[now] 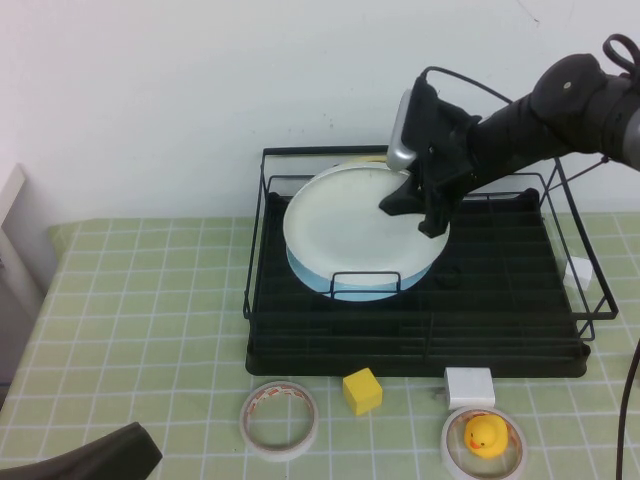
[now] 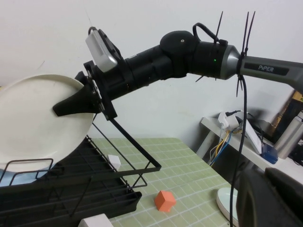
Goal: Place plate on rack
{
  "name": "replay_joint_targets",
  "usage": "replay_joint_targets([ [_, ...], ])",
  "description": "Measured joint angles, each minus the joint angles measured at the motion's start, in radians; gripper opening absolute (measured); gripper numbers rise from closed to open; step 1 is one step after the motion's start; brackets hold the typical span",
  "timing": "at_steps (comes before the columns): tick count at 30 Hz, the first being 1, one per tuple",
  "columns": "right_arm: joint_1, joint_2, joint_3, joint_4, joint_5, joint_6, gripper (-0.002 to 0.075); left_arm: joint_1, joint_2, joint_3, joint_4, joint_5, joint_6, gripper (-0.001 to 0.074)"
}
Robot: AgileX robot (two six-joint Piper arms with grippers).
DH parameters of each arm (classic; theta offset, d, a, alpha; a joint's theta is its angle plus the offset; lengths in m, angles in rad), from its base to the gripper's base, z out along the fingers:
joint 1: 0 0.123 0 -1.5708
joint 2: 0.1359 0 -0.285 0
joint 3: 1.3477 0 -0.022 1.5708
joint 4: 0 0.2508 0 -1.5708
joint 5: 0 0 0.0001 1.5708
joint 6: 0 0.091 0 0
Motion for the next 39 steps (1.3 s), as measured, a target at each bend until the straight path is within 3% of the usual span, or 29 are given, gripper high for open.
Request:
replay_joint_targets([
  [7, 0.000, 0.000, 0.000, 0.000, -0.027, 0.074, 0.0408, 0.000, 0.000, 0.000, 0.002, 0.000, 0.001, -0.0001],
  [13, 0.000, -0.076, 0.000, -0.107, 0.027, 0.211, 0.0437, 0.000, 0.000, 0.000, 0.002, 0.004, -0.020, -0.0001],
  [17, 0.000, -0.205, 0.000, -0.224, 0.146, 0.402, 0.0353, 0.000, 0.000, 0.000, 0.002, -0.056, 0.004, -0.0001],
  [21, 0.000, -0.334, -0.002, -0.268, 0.339, 0.511, 0.0134, 0.000, 0.000, 0.000, 0.015, -0.155, 0.011, -0.0001],
  [23, 0.000, -0.392, -0.002, -0.271, 0.426, 0.551, 0.0061, 0.000, 0.000, 0.000, 0.022, -0.205, 0.015, -0.0001],
  [30, 0.000, -0.650, 0.178, -0.250, 0.434, 0.609, 0.0013, 0.000, 0.000, 0.000, 0.024, -0.347, 0.027, -0.0001],
  [39, 0.000, -1.180, 0.643, -0.162, 0.132, 0.530, 0.0011, 0.000, 0.000, 0.000, 0.022, -0.376, 0.029, -0.0001],
])
